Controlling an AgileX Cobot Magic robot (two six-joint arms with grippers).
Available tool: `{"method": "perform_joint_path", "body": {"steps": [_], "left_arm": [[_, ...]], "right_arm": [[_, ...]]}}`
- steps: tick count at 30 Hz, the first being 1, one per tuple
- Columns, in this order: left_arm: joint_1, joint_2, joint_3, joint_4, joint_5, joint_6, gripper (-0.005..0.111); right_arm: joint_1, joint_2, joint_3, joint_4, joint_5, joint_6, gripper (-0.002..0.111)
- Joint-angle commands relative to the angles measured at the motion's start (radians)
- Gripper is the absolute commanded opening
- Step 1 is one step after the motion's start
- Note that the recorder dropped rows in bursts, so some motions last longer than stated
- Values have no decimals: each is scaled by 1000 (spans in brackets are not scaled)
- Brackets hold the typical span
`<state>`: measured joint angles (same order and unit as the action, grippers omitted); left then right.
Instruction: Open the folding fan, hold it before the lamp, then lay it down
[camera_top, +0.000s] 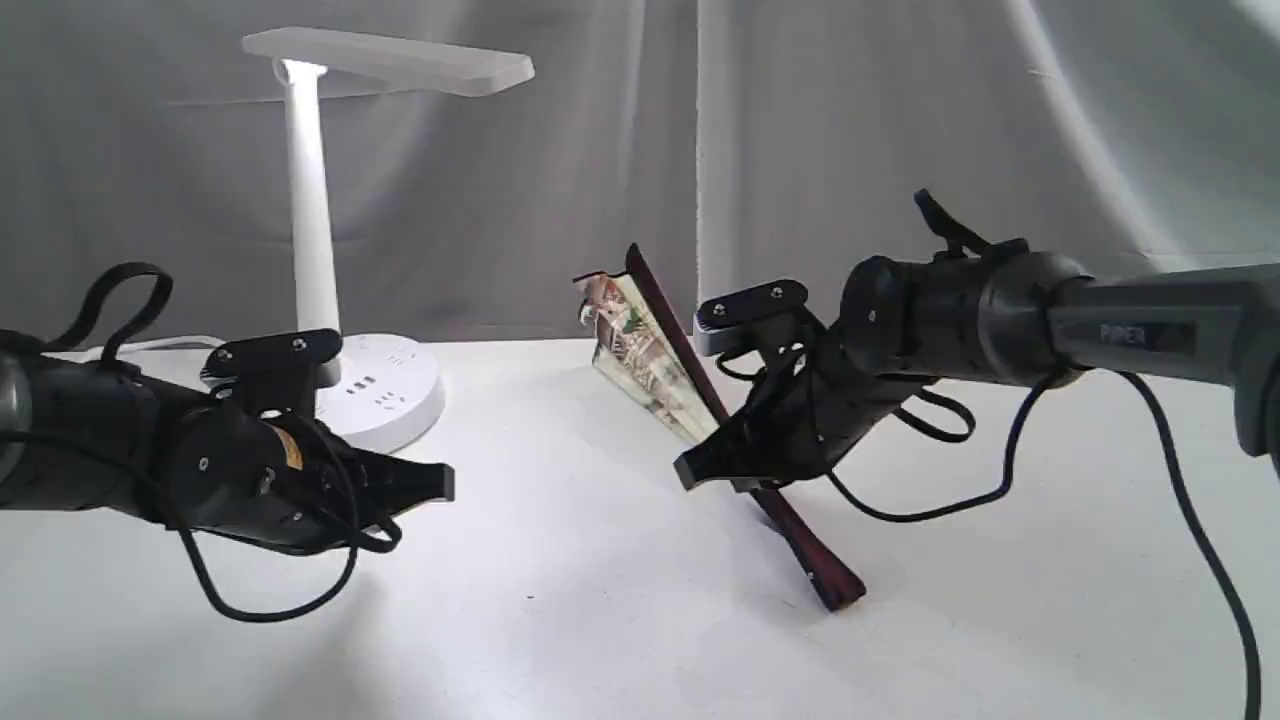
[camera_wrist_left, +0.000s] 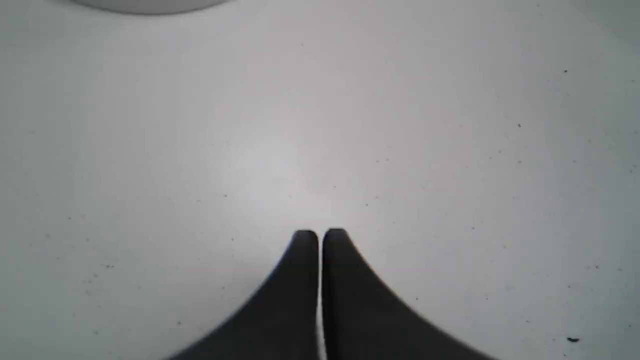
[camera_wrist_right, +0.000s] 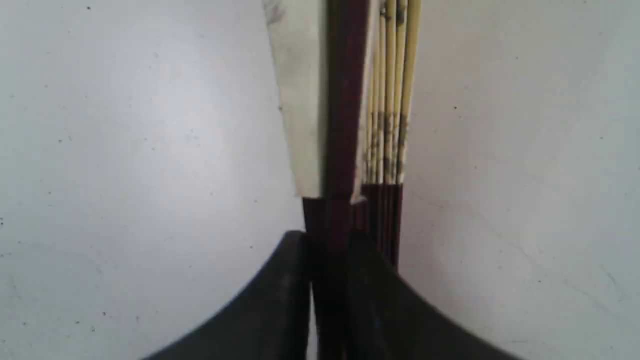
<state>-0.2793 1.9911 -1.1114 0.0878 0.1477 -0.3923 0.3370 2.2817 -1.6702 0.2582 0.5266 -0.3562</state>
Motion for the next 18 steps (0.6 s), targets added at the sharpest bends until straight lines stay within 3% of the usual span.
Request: {"method": "perform_joint_path", "body": {"steps": [1, 4, 10, 13, 18], "left_arm": [[-4, -11, 6, -1, -10, 8, 0], [-4, -11, 6, -1, -10, 11, 0], [-4, -11, 6, -1, -10, 14, 0], [-4, -11, 6, -1, -10, 34, 0], [-4, -11, 6, -1, -10, 34, 0]], "right_arm": [[0, -6, 11, -11, 12, 76, 2], [0, -6, 4, -6, 22, 76, 13], [0, -34, 4, 7, 37, 76, 49], [-1, -65, 4, 7, 39, 76, 56], [-4, -121, 4, 7, 29, 81, 56]]}}
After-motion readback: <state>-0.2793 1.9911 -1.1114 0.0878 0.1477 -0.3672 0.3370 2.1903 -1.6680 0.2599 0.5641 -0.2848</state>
